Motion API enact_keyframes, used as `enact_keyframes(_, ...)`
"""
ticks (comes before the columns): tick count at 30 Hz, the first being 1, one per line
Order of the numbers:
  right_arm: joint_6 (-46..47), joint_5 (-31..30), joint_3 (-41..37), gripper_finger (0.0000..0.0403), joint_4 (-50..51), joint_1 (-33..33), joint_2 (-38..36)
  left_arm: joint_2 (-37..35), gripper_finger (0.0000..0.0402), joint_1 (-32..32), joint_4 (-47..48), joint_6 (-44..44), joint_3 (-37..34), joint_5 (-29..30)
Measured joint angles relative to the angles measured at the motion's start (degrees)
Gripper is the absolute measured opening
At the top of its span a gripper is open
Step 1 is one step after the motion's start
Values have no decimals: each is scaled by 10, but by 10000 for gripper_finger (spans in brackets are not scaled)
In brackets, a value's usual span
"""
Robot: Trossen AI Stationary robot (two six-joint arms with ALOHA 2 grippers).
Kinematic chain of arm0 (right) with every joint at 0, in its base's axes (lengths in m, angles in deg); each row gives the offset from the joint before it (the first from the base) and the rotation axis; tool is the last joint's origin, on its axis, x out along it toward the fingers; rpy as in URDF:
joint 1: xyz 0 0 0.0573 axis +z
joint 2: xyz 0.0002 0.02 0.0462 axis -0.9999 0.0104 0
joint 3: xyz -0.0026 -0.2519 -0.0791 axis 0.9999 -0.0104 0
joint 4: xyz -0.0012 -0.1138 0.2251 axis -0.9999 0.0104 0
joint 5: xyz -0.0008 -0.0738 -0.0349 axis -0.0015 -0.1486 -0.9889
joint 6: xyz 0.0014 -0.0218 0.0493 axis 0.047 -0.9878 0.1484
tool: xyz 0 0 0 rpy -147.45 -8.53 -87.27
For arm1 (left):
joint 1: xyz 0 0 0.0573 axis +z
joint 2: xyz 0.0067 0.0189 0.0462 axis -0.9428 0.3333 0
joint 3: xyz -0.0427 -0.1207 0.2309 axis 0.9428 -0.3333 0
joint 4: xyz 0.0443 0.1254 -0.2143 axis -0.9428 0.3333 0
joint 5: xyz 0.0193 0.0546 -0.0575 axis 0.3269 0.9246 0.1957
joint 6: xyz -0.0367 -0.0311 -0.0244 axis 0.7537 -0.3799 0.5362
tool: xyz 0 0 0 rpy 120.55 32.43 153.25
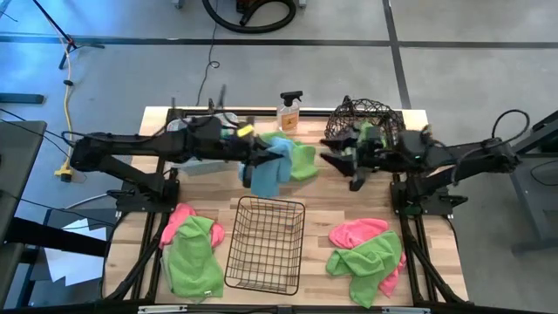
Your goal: Sort microfiber towel by color & place in baskets
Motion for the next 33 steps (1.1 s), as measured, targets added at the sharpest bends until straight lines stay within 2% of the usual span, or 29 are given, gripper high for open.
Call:
enact_keyframes(3,0,-1,0,231,21,0,-30,-44,1,0,1,-5,-32,23)
enact_keyframes(6,6,-2,0,254,52,0,-48,-98,1,-2,-13,9,-78,41)
enact_keyframes(11,14,-2,0,261,68,0,-59,-180,1,-20,-74,30,-166,76)
enact_keyframes(15,11,-2,0,261,69,0,-50,-229,1,-37,-117,29,-205,114)
enact_keyframes(24,12,0,0,261,70,-2,-34,-261,0,-41,-109,-4,-209,147)
enact_keyframes(29,14,-1,0,261,69,-2,-35,-291,0,-23,-67,-63,-194,270)
enact_keyframes(33,14,-1,0,261,72,-2,-35,-308,0,25,71,-74,-136,326)
